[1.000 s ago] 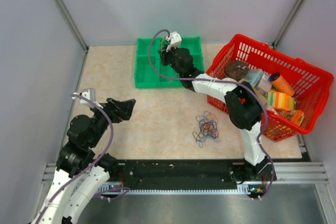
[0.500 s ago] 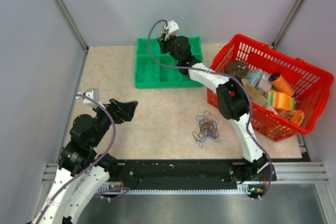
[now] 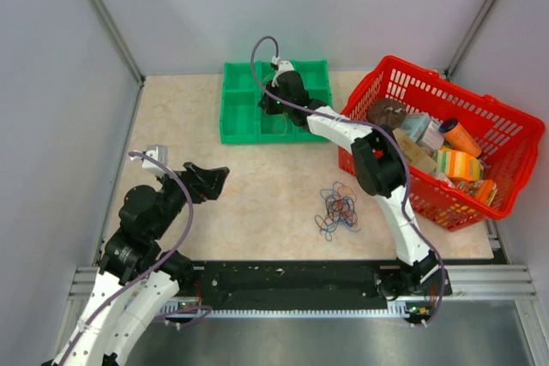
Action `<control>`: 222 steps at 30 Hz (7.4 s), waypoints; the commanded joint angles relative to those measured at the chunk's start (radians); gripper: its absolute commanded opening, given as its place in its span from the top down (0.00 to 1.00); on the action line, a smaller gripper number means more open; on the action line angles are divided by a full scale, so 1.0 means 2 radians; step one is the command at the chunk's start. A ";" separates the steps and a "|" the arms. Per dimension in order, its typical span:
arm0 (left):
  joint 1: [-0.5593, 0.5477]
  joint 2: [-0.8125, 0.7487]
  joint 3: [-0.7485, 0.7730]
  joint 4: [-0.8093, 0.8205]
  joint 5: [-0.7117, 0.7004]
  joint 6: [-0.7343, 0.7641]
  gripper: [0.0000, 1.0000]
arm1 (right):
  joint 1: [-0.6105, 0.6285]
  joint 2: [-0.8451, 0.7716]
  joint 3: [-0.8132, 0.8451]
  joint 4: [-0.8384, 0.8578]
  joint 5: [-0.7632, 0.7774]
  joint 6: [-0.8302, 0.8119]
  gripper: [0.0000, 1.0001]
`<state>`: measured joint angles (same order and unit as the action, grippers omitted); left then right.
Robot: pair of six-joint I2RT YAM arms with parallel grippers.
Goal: Untangle the cables
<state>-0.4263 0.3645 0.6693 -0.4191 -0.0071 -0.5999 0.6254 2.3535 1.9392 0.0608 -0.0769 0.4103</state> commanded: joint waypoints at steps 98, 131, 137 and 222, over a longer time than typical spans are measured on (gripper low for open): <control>-0.001 0.023 -0.023 0.027 0.060 0.000 0.02 | -0.023 -0.036 0.050 -0.165 -0.022 -0.082 0.65; -0.001 0.026 -0.030 0.035 0.065 -0.001 0.03 | -0.030 -0.054 -0.028 -0.131 -0.081 -0.050 1.00; -0.001 0.026 -0.027 0.035 0.069 -0.001 0.03 | -0.030 -0.051 -0.028 -0.131 -0.088 -0.036 1.00; -0.213 0.105 0.045 0.090 -0.133 -0.051 1.00 | 0.169 -0.492 -0.529 0.061 -0.047 0.059 0.33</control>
<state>-0.8543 0.6254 0.6411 -0.1638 -0.1986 -0.7826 0.9466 1.3071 0.8753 -0.1295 0.0025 0.4885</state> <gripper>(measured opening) 0.012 0.669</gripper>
